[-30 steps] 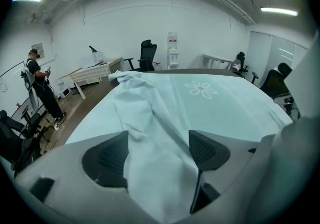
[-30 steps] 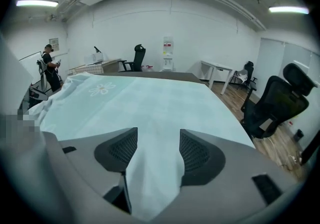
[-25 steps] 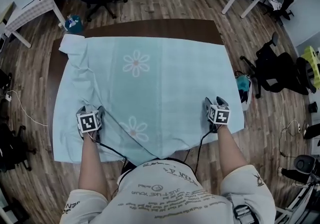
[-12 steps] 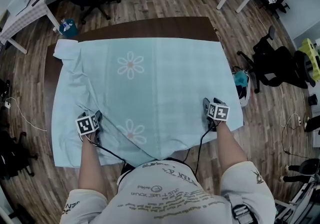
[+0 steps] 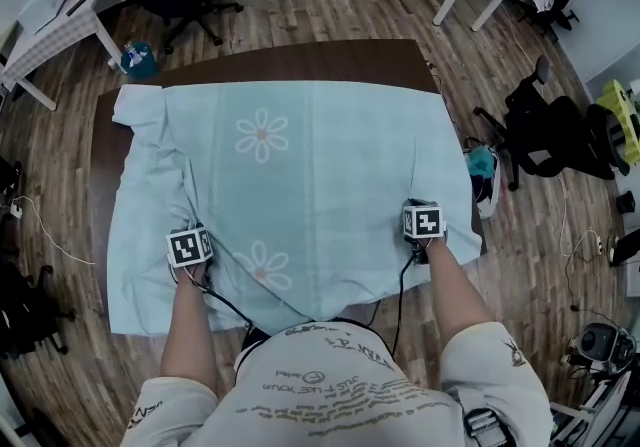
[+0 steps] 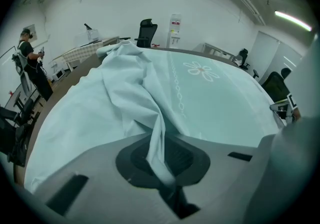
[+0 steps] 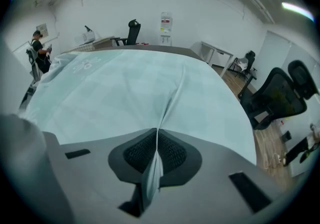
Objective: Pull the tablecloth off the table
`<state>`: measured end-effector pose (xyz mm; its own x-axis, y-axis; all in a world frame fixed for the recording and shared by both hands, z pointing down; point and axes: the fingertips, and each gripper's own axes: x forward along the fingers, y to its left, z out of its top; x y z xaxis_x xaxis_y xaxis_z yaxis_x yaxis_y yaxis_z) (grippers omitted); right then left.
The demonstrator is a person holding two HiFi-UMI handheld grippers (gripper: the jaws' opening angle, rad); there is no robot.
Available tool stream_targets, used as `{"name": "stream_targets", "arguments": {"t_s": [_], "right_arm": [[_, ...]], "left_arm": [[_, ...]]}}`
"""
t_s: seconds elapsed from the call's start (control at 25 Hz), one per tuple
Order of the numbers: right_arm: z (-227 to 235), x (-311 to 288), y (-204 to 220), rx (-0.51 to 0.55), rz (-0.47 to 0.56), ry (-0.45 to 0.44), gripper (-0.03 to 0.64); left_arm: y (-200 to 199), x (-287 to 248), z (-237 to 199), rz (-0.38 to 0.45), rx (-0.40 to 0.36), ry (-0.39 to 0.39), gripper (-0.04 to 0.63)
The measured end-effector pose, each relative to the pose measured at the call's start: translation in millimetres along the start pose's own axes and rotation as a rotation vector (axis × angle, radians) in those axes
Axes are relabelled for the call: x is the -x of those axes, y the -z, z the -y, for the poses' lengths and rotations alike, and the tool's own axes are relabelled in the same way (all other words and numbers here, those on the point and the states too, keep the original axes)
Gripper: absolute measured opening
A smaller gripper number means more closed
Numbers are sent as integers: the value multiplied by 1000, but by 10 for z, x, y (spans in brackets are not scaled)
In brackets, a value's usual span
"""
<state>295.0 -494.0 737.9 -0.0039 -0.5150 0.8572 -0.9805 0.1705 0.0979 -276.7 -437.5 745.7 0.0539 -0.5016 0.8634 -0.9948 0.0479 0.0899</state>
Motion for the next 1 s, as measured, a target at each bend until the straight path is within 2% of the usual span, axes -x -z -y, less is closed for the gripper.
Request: {"name": "stream_targets", "arguments": {"t_s": [0.08, 0.2, 0.32, 0.44, 0.72, 1.0], "right_arm": [[-29, 12, -16, -1, -3, 20, 18], [-29, 37, -8, -97, 16, -5, 15], [-78, 94, 48, -162, 38, -45, 14], [-268, 152, 71, -175, 46, -98, 14], [-991, 406, 29, -84, 77, -265, 14], [-1703, 884, -175, 9, 156, -436, 14]], "left_arm": [[-3, 10, 39, -5, -26, 4, 17], [-33, 104, 176, -8, -43, 59, 14], [-147, 253, 348, 43, -35, 104, 14], [-250, 357, 506, 90, -43, 143, 14], [-380, 579, 1026, 148, -95, 240, 14], [-500, 929, 1604, 248, -85, 367, 14]]}}
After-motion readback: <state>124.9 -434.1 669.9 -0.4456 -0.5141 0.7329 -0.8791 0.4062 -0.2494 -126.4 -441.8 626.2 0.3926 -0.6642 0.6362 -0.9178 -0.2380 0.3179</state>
